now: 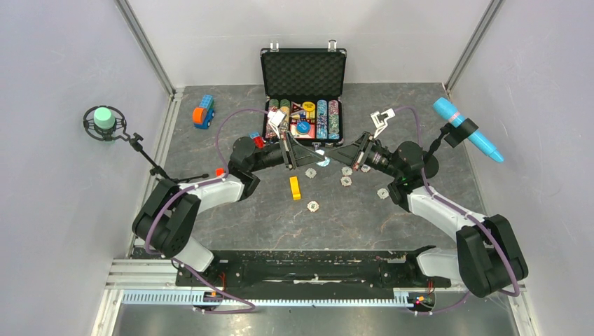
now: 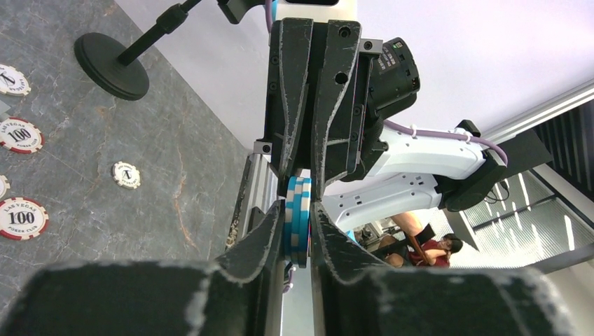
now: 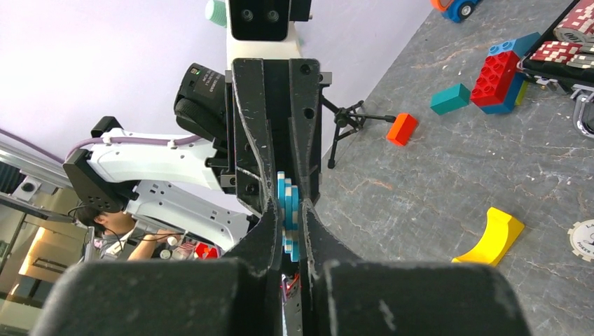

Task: Pack up texas hold em set
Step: Pick up the poker chip from the center of the board.

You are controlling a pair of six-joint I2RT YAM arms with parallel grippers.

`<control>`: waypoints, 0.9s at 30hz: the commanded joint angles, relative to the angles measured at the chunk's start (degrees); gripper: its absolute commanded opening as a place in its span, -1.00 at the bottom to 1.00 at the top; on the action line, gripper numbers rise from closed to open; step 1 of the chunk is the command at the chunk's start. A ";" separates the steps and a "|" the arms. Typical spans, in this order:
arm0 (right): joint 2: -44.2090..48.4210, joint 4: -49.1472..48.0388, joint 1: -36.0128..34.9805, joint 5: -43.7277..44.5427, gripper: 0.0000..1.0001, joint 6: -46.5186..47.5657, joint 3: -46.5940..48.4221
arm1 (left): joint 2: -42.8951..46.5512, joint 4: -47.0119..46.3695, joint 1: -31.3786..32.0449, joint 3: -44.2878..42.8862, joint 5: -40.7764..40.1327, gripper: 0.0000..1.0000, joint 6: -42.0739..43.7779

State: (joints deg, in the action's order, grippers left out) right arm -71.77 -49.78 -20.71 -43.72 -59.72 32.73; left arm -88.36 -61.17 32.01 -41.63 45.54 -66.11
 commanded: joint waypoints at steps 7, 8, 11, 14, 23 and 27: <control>0.64 1.27 -0.28 -0.97 -1.00 4.98 1.21 | 0.05 -2.47 0.33 -0.82 0.16 0.17 -0.52; 0.80 2.55 -0.18 -0.72 -1.00 5.86 1.55 | 0.15 -2.40 0.33 -0.83 0.23 0.22 -0.60; 1.35 7.74 -0.21 0.31 -1.00 10.13 3.19 | 0.40 -2.06 0.32 -0.77 0.34 0.32 -0.52; 2.10 13.49 -0.08 1.36 -1.00 14.27 5.14 | 0.77 -0.99 0.33 -0.57 0.05 0.35 0.23; 3.24 25.33 0.36 4.35 -1.00 22.51 9.67 | 4.54 12.92 0.33 -1.55 -2.69 0.50 9.04; 3.49 30.31 0.40 5.62 -1.00 25.03 11.77 | 9.32 28.65 0.36 -4.06 -7.83 0.84 19.87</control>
State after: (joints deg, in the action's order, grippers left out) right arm -70.02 -24.58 -20.60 -40.42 -39.38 40.42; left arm -84.71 -47.13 32.01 -41.82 42.78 -59.35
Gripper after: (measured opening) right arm 0.037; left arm 0.877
